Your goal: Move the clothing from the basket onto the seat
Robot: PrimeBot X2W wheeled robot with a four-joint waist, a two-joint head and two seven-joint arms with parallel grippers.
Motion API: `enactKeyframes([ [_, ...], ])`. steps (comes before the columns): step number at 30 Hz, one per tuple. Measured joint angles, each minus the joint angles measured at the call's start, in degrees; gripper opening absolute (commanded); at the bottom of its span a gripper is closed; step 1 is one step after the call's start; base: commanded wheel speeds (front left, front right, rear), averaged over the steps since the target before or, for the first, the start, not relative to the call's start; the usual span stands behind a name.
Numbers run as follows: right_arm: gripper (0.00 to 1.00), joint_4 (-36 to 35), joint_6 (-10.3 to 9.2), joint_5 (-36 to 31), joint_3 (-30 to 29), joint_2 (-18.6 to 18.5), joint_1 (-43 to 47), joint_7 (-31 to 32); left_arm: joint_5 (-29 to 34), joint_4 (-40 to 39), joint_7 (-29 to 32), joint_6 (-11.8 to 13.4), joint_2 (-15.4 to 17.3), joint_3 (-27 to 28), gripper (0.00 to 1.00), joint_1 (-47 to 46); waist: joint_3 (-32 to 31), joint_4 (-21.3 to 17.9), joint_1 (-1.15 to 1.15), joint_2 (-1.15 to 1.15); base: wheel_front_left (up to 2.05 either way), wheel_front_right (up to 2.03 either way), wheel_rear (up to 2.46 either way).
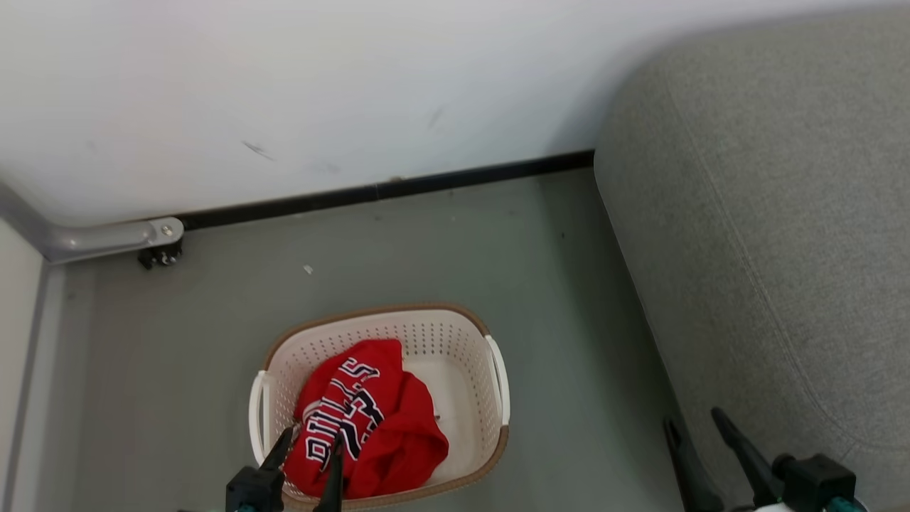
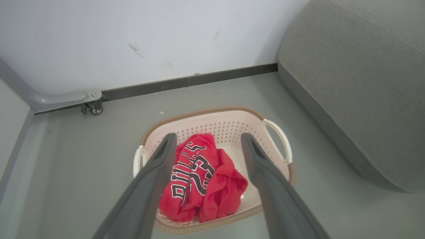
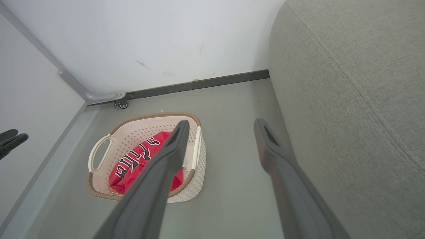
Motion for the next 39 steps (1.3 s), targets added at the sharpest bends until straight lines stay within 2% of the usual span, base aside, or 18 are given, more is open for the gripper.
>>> enactKeyframes([
  [6, 1.0, -1.7, 0.0, 0.0, 0.3, 0.0, -2.7, 0.0, 1.7, 4.1, 0.0, -0.8, 0.1, -0.1, 1.0, -5.3, 4.7, -1.3, 0.0, 0.0, 0.0, 0.0, 0.0],
  [14, 1.0, -3.0, 0.0, 0.6, 1.9, 0.0, -4.9, 0.0, 3.6, 11.5, 0.0, -2.9, 2.1, -2.0, 1.0, -10.2, 9.9, -2.9, 0.0, 0.0, 0.0, 0.0, 0.0],
  [19, 1.0, -3.2, 0.0, 1.6, 3.0, -0.1, -5.1, 0.0, 8.2, 14.7, 0.0, -3.3, 5.0, -4.1, 1.0, -15.2, 13.1, -3.9, 0.0, 0.0, 0.0, 0.0, 0.0],
  [29, 1.0, -4.5, 0.0, 3.1, 4.5, -0.1, -9.7, 0.0, 10.7, 21.3, 0.2, -4.0, 6.6, -5.9, 1.0, -21.9, 18.9, -6.1, 0.0, 0.0, 0.0, 0.0, 0.0],
  [39, 1.0, -5.0, 0.0, 5.1, 6.4, -0.1, -13.1, -0.1, 11.1, 27.4, 3.7, -4.5, 6.9, -5.3, 1.0, -28.3, 24.1, -8.1, 0.0, 0.0, 0.0, 0.0, 0.0],
])
